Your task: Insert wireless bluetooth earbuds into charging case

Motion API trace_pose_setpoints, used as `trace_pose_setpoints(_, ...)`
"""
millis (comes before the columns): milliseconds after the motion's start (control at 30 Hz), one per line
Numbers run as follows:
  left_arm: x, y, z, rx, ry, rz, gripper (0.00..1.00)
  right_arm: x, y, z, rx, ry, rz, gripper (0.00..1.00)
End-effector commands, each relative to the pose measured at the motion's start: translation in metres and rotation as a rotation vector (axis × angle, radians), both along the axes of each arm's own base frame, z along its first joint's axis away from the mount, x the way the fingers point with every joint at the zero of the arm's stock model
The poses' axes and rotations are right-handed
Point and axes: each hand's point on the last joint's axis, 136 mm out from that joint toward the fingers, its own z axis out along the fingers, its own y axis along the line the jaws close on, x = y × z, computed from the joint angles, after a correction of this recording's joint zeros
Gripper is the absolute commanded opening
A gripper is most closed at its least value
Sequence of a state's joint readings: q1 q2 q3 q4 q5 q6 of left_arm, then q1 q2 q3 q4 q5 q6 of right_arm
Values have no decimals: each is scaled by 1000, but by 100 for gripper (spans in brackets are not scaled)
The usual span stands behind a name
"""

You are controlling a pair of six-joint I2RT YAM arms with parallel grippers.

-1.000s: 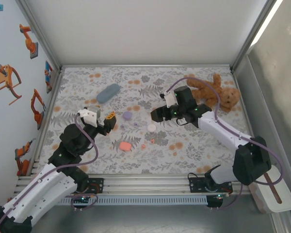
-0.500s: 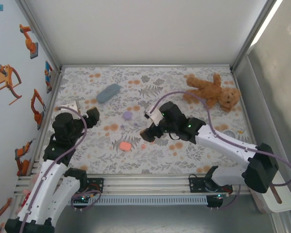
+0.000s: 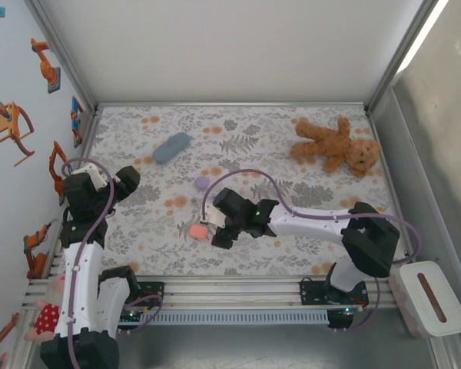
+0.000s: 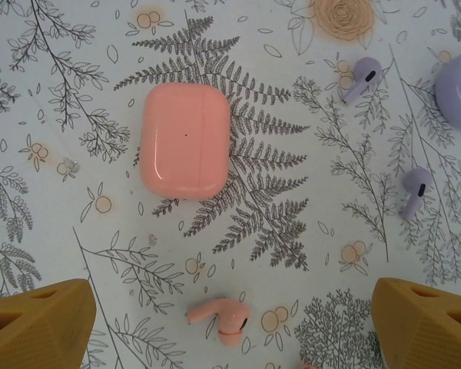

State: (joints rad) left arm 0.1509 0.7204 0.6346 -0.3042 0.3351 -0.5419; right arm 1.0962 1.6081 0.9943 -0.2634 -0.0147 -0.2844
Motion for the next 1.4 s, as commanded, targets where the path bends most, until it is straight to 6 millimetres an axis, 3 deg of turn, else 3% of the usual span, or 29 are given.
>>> trace_pose_setpoints(0,-1,-6,5,-57,-9,-24,84,10,22,9,28,-65,37,91)
trace_pose_setpoints(533,-1,0,-3,-35,0,-12,85,7,58,-23,79,89,2,91)
trace_pose_setpoints(1000,-5,1,1,-19,-12,-8,85,6,49,-51,20,76,24,92)
trace_pose_setpoints(1367,-7,0,2,-13,-16,-10,85,8,45,-62,19,55,58,91)
